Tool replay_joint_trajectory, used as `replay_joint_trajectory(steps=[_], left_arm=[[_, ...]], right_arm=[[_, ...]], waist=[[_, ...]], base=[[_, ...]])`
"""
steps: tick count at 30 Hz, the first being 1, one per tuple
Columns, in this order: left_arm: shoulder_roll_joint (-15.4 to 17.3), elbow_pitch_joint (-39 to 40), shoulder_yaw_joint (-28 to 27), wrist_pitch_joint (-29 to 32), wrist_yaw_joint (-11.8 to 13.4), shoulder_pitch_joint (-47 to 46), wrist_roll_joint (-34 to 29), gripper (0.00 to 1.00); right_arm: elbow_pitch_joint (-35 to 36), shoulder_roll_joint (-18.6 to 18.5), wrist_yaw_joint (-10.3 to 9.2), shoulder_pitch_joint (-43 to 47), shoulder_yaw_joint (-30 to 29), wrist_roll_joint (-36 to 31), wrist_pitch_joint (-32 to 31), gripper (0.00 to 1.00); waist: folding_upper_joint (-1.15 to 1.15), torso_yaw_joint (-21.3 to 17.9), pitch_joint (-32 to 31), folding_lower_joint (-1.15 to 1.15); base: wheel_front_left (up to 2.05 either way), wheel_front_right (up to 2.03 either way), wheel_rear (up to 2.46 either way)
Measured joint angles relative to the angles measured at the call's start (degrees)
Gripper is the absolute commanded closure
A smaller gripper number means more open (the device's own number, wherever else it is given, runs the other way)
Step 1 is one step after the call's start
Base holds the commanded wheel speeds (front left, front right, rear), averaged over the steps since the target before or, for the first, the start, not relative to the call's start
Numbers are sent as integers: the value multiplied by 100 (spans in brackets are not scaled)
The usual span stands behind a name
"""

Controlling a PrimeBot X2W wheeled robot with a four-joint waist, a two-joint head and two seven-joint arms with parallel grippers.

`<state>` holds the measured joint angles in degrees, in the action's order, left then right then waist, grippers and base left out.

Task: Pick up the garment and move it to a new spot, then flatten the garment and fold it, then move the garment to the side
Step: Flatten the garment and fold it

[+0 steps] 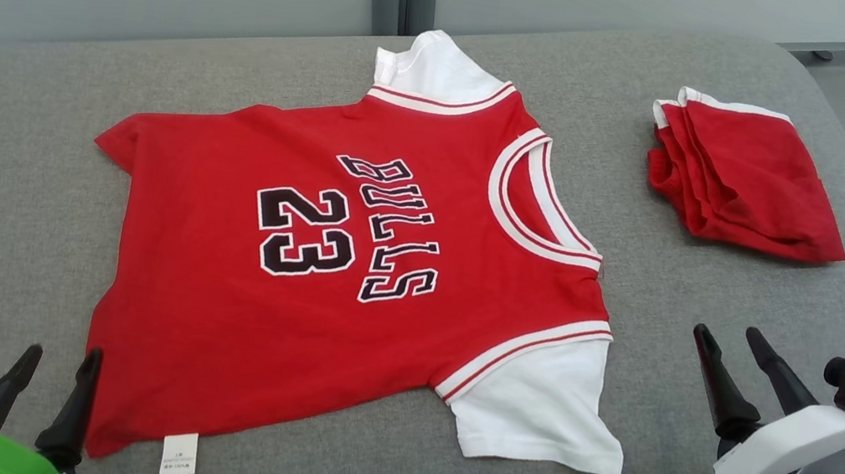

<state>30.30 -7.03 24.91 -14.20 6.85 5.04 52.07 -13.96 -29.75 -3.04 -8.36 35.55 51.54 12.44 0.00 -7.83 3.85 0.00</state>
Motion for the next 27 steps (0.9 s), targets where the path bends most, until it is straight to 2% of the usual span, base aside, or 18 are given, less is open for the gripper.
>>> replay_joint_trajectory(steps=[6, 7, 11, 21, 27], left_arm=[[-524, 91, -388, -5, 18, -296, -382, 0], [-693, 94, -615, -5, 23, -342, -594, 0], [-1011, 172, -809, -5, 23, -431, -1014, 0], [-1575, 164, -1021, -5, 23, -423, -1710, 0], [-1833, 59, -1035, -5, 23, -399, -2023, 0]], right_arm=[[87, 164, -149, -222, -84, -283, 99, 0], [109, 249, -166, -271, -84, -355, 119, 0], [125, 375, -215, -372, -79, -568, 123, 0], [112, 670, -314, -524, -69, -1033, 167, 0], [47, 805, -363, -527, -274, -1291, 174, 0]], waist=[[0, -7, -51, 0], [0, -4, -60, 0], [0, 1, -80, 0], [0, 19, -151, 0], [0, 73, -223, 0]], base=[[0, 0, 0], [0, 0, 0], [0, 0, 0], [0, 0, 0], [0, 0, 0]])
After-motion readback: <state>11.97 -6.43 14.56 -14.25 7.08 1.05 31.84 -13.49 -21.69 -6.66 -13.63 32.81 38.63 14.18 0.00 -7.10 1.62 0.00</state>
